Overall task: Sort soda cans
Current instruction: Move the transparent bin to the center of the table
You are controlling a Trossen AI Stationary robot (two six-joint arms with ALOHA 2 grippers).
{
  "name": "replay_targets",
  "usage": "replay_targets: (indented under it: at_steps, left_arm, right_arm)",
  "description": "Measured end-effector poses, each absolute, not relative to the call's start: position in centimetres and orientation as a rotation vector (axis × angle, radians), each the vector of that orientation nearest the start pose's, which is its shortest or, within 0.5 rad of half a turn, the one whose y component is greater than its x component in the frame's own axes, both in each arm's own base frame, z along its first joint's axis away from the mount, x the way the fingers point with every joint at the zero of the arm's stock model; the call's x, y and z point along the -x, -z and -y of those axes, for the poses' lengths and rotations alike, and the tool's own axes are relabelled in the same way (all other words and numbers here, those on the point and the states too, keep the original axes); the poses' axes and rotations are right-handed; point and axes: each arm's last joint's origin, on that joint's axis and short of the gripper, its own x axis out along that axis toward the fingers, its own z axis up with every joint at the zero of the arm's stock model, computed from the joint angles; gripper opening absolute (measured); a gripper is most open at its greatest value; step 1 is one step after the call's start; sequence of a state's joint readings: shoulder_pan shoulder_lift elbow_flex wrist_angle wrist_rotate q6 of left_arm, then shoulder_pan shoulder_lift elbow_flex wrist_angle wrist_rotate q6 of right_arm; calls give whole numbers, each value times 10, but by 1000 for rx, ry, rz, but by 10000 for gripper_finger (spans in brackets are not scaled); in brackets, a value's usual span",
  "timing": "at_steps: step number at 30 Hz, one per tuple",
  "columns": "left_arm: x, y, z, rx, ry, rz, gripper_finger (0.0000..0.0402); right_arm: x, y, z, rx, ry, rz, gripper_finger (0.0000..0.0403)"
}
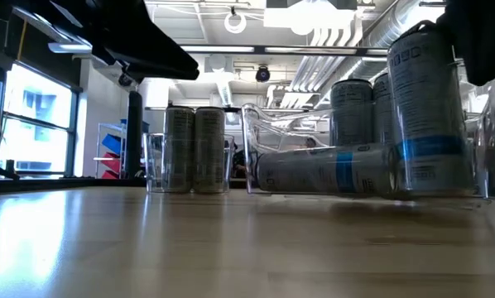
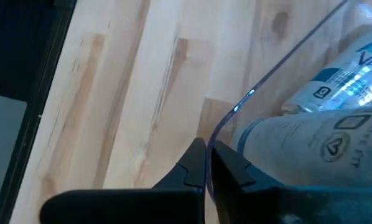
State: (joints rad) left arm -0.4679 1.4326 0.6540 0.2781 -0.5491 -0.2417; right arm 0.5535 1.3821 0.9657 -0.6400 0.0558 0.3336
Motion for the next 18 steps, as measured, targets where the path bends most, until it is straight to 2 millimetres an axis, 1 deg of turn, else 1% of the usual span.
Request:
replay_targets:
  at_steps: [7, 9, 11, 13, 16, 18]
  left_arm:
    - [-258, -192, 114, -88, -112, -418, 89]
    - [-258, -192, 114, -119, -105, -420, 89]
    - [-258, -192, 114, -140, -101, -421, 89]
    - [-258, -192, 114, -157, -97, -421, 89]
    - [-259, -192, 114, -169, -77, -423, 89]
    - [-259, -193, 115, -147, -55, -421, 89]
  right_arm:
    - [-233, -216, -157, 134, -300, -1098, 1]
    - [-234, -211, -161, 161, -298, -1098, 8]
    - [-235, -209, -164, 183, -282, -1082, 28]
    - [-236, -209, -166, 187, -266, -1055, 59]
    - [-235, -215, -171, 190, -267, -1043, 113]
    - [-236, -221, -175, 183, -285, -1036, 145]
